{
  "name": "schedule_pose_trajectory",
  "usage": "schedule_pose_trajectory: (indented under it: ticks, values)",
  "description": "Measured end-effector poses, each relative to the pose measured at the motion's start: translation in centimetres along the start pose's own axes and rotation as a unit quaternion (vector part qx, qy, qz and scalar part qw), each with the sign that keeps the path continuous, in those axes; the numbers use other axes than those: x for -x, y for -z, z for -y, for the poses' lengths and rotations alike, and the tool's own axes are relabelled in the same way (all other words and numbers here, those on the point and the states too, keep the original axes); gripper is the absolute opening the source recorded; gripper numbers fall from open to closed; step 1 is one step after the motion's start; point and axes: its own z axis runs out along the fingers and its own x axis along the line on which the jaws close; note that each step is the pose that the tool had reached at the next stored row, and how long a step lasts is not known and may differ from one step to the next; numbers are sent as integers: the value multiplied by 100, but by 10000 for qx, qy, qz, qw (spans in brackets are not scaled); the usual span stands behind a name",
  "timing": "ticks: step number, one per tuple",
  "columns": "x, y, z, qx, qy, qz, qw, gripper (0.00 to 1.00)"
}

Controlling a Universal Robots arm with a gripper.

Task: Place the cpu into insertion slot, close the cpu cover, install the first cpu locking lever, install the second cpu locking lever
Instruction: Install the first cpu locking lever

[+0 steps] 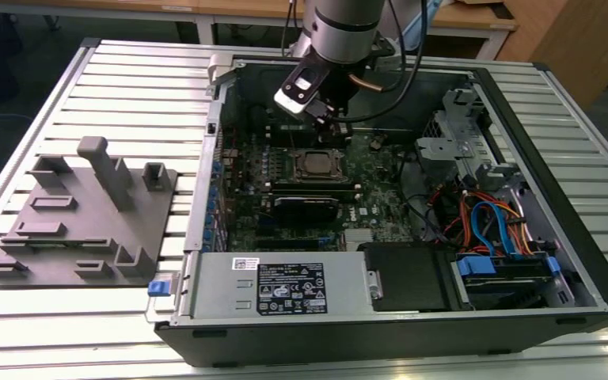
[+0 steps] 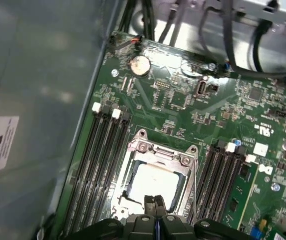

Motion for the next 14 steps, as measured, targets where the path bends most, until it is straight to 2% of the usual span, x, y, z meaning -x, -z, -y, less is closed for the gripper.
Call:
schedule_pose_trajectory:
  ticks: [2, 14]
  values:
    - [0, 0, 0, -3, 84, 1, 10000, 10]
    - [0, 0, 0, -4, 97, 2, 10000, 10]
